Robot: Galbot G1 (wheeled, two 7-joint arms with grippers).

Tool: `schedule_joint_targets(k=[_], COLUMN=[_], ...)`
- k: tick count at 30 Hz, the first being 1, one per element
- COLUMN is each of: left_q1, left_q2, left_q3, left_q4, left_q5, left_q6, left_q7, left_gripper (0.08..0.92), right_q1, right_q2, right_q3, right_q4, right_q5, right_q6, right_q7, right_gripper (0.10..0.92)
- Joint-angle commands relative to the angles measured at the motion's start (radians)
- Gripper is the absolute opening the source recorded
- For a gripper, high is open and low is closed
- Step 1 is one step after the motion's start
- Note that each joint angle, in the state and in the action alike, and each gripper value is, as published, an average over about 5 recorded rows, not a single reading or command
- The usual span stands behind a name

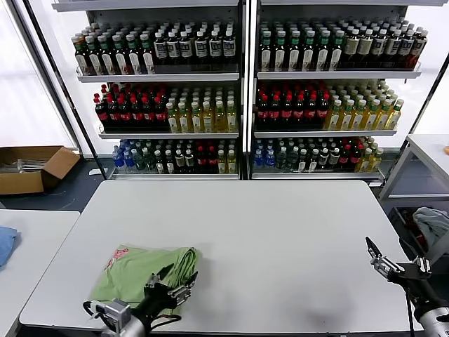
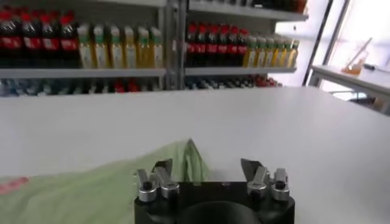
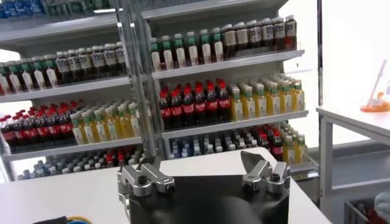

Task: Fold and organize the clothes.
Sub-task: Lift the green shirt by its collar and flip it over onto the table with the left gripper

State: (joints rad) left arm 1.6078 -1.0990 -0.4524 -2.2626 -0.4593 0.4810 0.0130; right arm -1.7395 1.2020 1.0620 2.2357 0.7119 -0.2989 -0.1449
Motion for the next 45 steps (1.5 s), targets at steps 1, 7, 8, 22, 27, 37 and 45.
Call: schedule_joint_targets(k=[1, 7, 8, 22, 27, 37, 45], left_q1=[0.004, -0.020, -0.027, -0.119, -0.116, -0.087, -0.077], left_q2=[0.137, 0.173, 0.169, 0.041, 0.007, -0.028, -0.027], left_q3=[-0.467, -0.463, -0.447, -0.227, -0.185, -0.163, -0.170], left_q4=[0.051, 0.272, 0.293, 0.373, 0.388, 0.351, 0.343], left_q5=[-0.247, -0.254, -0.250, -0.182, -0.138, -0.123, -0.111], left_q6=[0.034, 0.013, 0.005, -0.010, -0.013, -0.030, -0.071], left_q7=[-0.023, -0.044, -0.049, -0.091, -0.091, -0.108, -0.107], left_gripper=[0.757, 0.820, 0.821, 0.823, 0.823, 0.786, 0.567], right_q1=[-0.014, -0.021, -0.020, -0.022, -0.026, -0.030, -0.027], right_q2=[0.005, 0.016, 0.017, 0.032, 0.037, 0.048, 0.049], right_q3=[-0.006, -0.022, -0.023, -0.026, -0.024, -0.031, -0.034], right_q4=[0.001, 0.003, 0.003, 0.015, 0.018, 0.026, 0.031], right_q5=[-0.005, -0.022, -0.024, -0.034, -0.034, -0.036, -0.038], right_q6=[0.010, 0.017, 0.017, 0.015, 0.017, 0.018, 0.017], right_q7=[-0.004, -0.007, -0.007, -0.005, -0.005, -0.004, -0.003], right_gripper=[0.823, 0.823, 0.823, 0.823, 0.823, 0.823, 0.823])
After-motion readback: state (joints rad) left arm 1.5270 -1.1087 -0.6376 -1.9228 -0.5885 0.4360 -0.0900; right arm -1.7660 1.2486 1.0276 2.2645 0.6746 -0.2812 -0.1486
